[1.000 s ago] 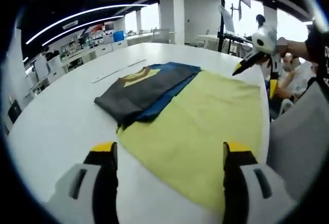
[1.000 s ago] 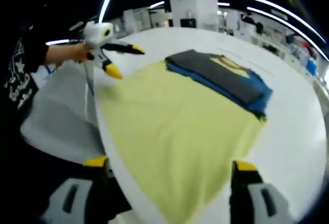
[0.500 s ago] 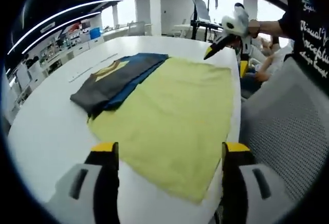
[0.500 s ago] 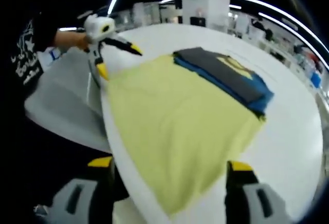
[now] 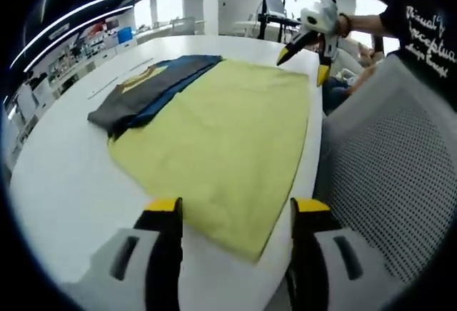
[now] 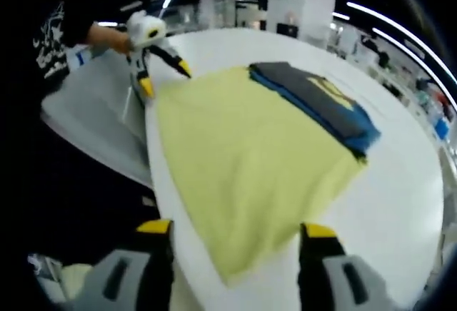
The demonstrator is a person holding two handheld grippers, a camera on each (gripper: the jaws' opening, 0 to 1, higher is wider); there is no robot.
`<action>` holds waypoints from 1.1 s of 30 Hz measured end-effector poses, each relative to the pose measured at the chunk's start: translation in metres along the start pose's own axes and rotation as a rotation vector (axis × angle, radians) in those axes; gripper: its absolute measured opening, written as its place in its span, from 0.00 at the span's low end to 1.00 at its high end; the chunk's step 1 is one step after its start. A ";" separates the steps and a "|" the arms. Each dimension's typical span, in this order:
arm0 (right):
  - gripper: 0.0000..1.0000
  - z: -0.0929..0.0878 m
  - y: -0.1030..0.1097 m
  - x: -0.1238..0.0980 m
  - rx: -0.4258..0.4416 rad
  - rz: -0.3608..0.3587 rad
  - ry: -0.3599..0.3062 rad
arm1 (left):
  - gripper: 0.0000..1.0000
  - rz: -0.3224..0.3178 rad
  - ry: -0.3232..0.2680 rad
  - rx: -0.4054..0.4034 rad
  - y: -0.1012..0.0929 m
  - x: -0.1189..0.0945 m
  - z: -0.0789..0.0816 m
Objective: Fold the garment on the visible template until the final outline fits inside the template.
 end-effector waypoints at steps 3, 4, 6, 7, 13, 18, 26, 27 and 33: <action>0.61 -0.004 0.001 -0.001 -0.005 0.019 0.015 | 0.53 -0.008 0.017 0.001 0.001 0.000 -0.008; 0.58 -0.005 0.001 -0.001 -0.015 0.020 0.019 | 0.52 -0.004 -0.005 0.019 0.003 0.001 -0.005; 0.55 -0.007 -0.002 -0.002 -0.028 0.003 0.021 | 0.52 -0.013 0.003 0.002 0.004 0.001 -0.005; 0.54 -0.007 -0.003 -0.002 -0.029 0.002 0.020 | 0.52 -0.018 0.010 0.016 0.003 0.001 -0.006; 0.53 -0.014 -0.002 -0.001 -0.110 0.030 0.086 | 0.51 -0.025 0.029 0.047 0.004 0.002 -0.007; 0.49 -0.013 -0.005 -0.001 -0.113 0.031 0.085 | 0.48 -0.032 0.033 0.054 0.008 -0.001 -0.008; 0.21 -0.010 -0.005 0.004 -0.107 0.068 0.075 | 0.38 -0.046 0.049 0.082 0.008 0.002 -0.007; 0.20 -0.010 -0.005 0.004 -0.096 0.075 0.075 | 0.38 -0.047 0.050 0.077 0.007 0.002 -0.007; 0.01 -0.009 -0.020 0.005 -0.064 0.007 0.075 | 0.21 -0.011 0.039 0.055 0.013 0.001 -0.006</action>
Point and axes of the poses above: the point that each gripper's makers call its tool centre point, and the gripper's own axes: x roughly forward along the fingers, y roughly to its left, z roughly out of its top, the point moved 4 cm from there along -x, roughly backward along the fingers, and after that the axes turned 7 degrees about -y, right-handed, at the moved point
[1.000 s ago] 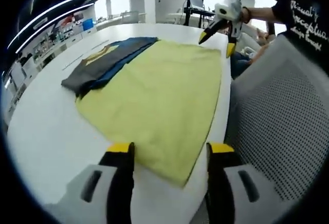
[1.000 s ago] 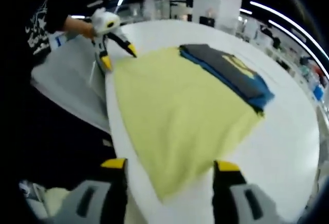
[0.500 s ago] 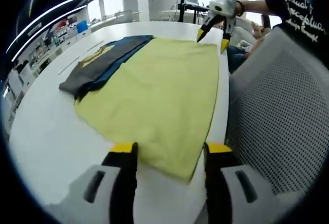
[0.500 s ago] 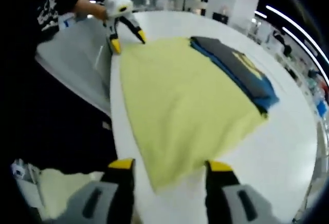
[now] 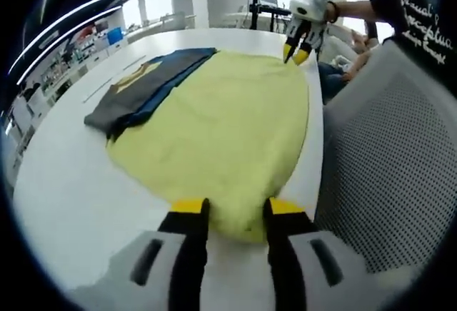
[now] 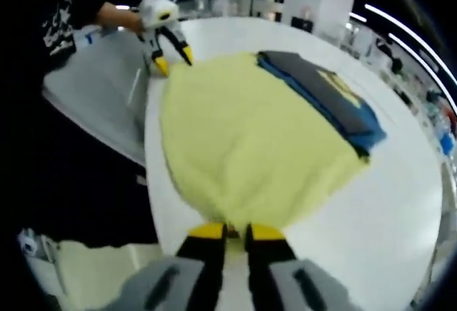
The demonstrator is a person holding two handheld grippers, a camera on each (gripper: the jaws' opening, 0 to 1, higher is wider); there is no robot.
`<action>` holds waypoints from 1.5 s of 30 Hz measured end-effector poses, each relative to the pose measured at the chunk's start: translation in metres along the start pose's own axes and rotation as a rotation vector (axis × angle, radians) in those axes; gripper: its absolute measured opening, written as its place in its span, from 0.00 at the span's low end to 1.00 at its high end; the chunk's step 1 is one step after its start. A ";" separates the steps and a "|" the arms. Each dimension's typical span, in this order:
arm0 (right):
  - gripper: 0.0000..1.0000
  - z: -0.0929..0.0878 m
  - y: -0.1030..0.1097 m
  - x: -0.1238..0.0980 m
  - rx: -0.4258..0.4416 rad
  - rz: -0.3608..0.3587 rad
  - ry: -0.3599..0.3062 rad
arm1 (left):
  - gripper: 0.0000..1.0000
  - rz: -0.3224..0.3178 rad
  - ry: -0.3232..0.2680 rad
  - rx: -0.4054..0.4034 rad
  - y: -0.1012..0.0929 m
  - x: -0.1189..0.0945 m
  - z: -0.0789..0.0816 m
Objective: Fold the garment on the visible template until the final outline fits inside the template.
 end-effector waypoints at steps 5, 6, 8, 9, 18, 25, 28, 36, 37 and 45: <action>0.00 0.002 0.002 0.001 0.007 0.011 -0.002 | 0.09 0.018 0.006 0.020 0.004 -0.002 0.000; 0.00 0.002 0.001 0.001 0.011 0.011 -0.003 | 0.06 0.021 0.005 0.019 0.004 -0.002 0.001; 0.00 0.002 0.001 0.002 0.016 0.009 -0.008 | 0.04 0.020 -0.001 0.015 0.004 -0.002 0.002; 0.00 0.002 0.001 0.002 0.022 0.007 -0.009 | 0.04 0.020 0.001 0.013 0.004 -0.002 0.001; 0.00 0.002 0.004 -0.003 0.066 0.006 -0.032 | 0.02 0.030 -0.007 -0.003 0.004 -0.009 0.005; 0.00 0.005 0.013 -0.012 0.097 0.018 -0.054 | 0.02 0.044 -0.020 -0.011 0.000 -0.016 0.007; 0.00 0.007 0.020 -0.015 0.113 0.030 -0.067 | 0.02 0.050 -0.022 -0.012 -0.002 -0.020 0.008; 0.00 0.006 0.033 -0.027 0.152 0.049 -0.094 | 0.01 0.055 -0.033 -0.043 -0.014 -0.028 0.008; 0.00 0.006 0.034 -0.028 0.156 0.049 -0.096 | 0.01 0.061 -0.031 -0.047 -0.015 -0.030 0.009; 0.00 0.004 0.041 -0.041 0.211 0.041 -0.135 | 0.01 0.066 -0.042 -0.082 -0.028 -0.039 0.015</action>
Point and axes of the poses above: the point that each gripper's makers call its tool centre point, and the gripper's own axes: x roughly forward along the fingers, y roughly to its left, z roughly out of its top, the point moved 4 cm from there along -x, roughly backward along the fingers, and after that the axes turned 7 degrees about -y, right-handed, at the moved point
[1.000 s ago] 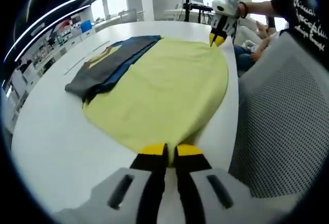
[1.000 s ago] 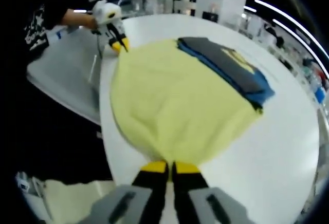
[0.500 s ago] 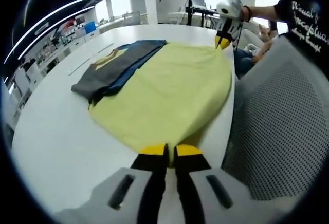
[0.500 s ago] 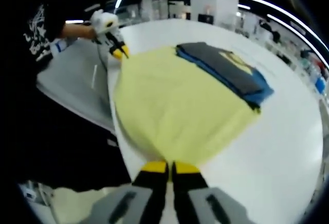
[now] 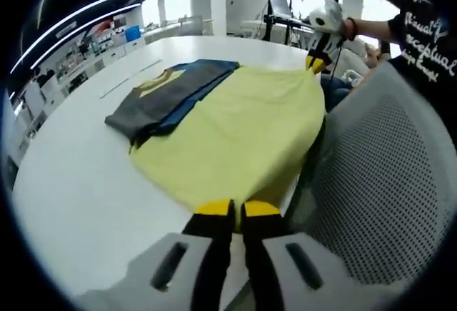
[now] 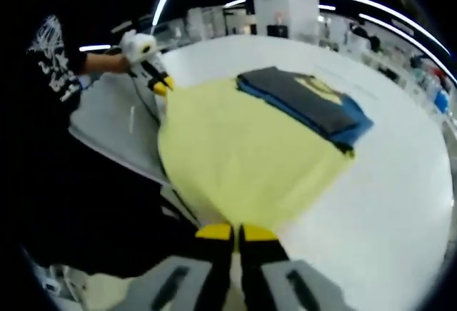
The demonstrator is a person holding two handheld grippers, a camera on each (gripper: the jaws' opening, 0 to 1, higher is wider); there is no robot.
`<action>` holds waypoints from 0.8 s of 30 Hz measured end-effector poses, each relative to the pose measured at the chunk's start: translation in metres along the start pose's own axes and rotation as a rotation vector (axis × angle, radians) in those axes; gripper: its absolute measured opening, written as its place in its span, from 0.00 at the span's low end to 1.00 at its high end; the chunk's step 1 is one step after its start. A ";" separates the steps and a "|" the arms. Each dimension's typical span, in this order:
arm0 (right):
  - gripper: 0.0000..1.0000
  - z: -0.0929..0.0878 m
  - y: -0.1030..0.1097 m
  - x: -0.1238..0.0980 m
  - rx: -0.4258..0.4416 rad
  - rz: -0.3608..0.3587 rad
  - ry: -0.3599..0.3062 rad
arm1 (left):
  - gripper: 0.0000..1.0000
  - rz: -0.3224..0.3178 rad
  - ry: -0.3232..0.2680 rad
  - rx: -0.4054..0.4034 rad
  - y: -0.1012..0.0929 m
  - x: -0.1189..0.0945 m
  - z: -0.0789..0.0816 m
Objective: Fold the garment on the visible template until the final outline fits inside the template.
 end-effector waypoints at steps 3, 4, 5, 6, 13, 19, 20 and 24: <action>0.00 -0.002 0.001 -0.004 0.011 0.000 -0.005 | 0.01 0.000 -0.010 -0.017 -0.006 -0.005 0.001; 0.00 -0.002 0.004 -0.006 0.015 0.005 -0.008 | 0.01 0.000 -0.012 -0.020 -0.007 -0.006 0.001; 0.00 -0.002 0.005 -0.008 0.017 0.008 -0.010 | 0.01 0.000 -0.012 -0.023 -0.008 -0.007 0.001; 0.00 -0.003 0.007 -0.009 0.020 0.013 -0.013 | 0.01 0.002 -0.013 -0.027 -0.009 -0.008 0.001; 0.00 -0.005 0.015 -0.018 0.020 0.028 -0.009 | 0.01 0.002 -0.029 -0.062 -0.016 -0.018 0.004; 0.00 0.001 0.023 -0.028 0.006 0.057 0.005 | 0.01 -0.036 -0.019 -0.080 -0.020 -0.027 0.004; 0.00 0.002 0.023 -0.028 0.003 0.061 0.008 | 0.01 -0.047 -0.016 -0.079 -0.021 -0.029 0.004; 0.00 0.007 0.026 -0.033 -0.026 0.078 0.026 | 0.01 -0.065 -0.011 -0.080 -0.020 -0.035 0.010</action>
Point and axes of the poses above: the point that each gripper's makers call its tool centre point, and the gripper's own axes: x roughly forward along the fingers, y roughly to its left, z roughly out of its top, the point moved 4 cm from there along -x, roughly backward along the fingers, and after that the axes turned 7 degrees about -y, right-handed, at the moved point
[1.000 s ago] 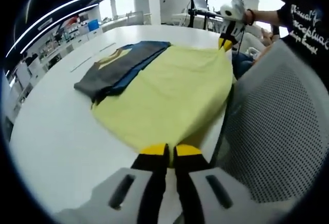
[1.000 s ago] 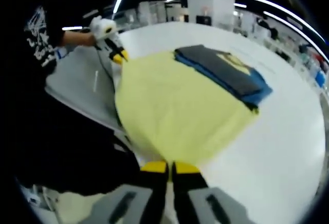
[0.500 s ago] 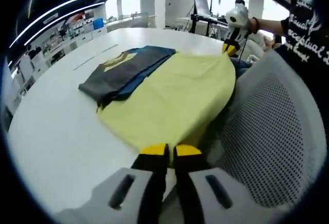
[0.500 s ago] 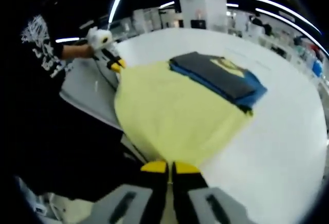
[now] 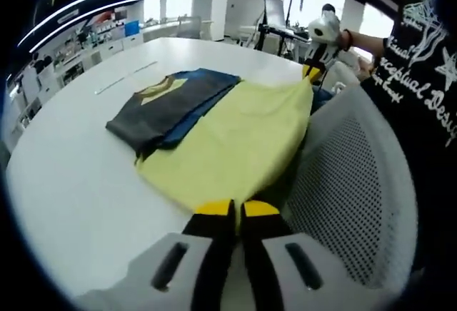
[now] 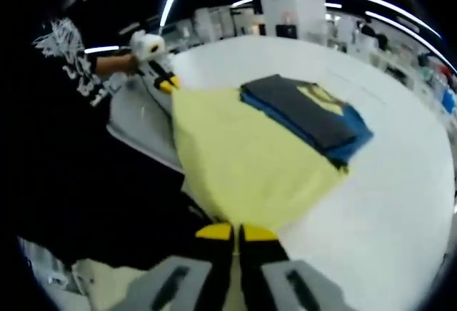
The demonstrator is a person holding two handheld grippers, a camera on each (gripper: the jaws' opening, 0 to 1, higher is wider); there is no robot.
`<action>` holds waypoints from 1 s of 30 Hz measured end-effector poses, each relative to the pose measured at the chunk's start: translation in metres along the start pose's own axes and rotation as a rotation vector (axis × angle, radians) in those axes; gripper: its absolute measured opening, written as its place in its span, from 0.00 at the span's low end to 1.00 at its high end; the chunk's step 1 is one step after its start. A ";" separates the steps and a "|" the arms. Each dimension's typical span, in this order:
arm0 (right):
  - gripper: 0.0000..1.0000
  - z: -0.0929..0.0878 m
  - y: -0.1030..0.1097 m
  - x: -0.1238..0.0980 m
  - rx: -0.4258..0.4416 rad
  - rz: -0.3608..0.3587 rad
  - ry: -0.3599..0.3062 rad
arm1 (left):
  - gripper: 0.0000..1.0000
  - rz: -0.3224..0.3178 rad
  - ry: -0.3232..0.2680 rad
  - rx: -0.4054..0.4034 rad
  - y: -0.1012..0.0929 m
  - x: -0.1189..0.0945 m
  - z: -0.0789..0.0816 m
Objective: Fold the garment on the visible template until the final outline fits inside the template.
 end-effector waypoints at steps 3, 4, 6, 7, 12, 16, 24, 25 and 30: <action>0.00 0.010 -0.002 -0.003 -0.025 -0.012 -0.003 | 0.01 -0.003 0.000 0.005 0.002 -0.003 0.007; 0.00 0.011 -0.003 -0.003 -0.027 -0.013 -0.003 | 0.01 -0.006 0.000 0.011 0.003 -0.004 0.009; 0.00 0.017 -0.008 -0.005 -0.046 -0.026 -0.009 | 0.01 -0.013 -0.002 0.032 0.006 -0.006 0.017; 0.00 0.021 -0.011 -0.006 -0.056 -0.030 -0.010 | 0.01 -0.013 -0.009 0.034 0.007 -0.007 0.020; 0.00 0.035 -0.019 -0.012 -0.111 -0.055 -0.008 | 0.01 0.008 -0.034 0.052 0.015 -0.010 0.030; 0.00 0.051 -0.030 -0.020 -0.135 -0.098 -0.035 | 0.01 0.029 -0.058 0.063 0.023 -0.012 0.044; 0.00 0.074 -0.049 -0.024 -0.190 -0.146 -0.061 | 0.01 0.071 -0.094 0.080 0.038 -0.013 0.064; 0.00 0.076 -0.050 -0.024 -0.195 -0.147 -0.065 | 0.01 0.074 -0.095 0.085 0.042 -0.012 0.066; 0.00 0.084 -0.064 -0.023 -0.229 -0.176 -0.065 | 0.01 0.093 -0.112 0.096 0.054 -0.011 0.079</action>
Point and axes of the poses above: the point that each gripper's makers call its tool centre point, and the gripper's own axes: x roughly forward along the fingers, y roughly to its left, z roughly out of its top, the point moved 4 cm from there along -x, roughly backward along the fingers, and after that the axes turned 7 degrees about -y, right-handed, at the moved point
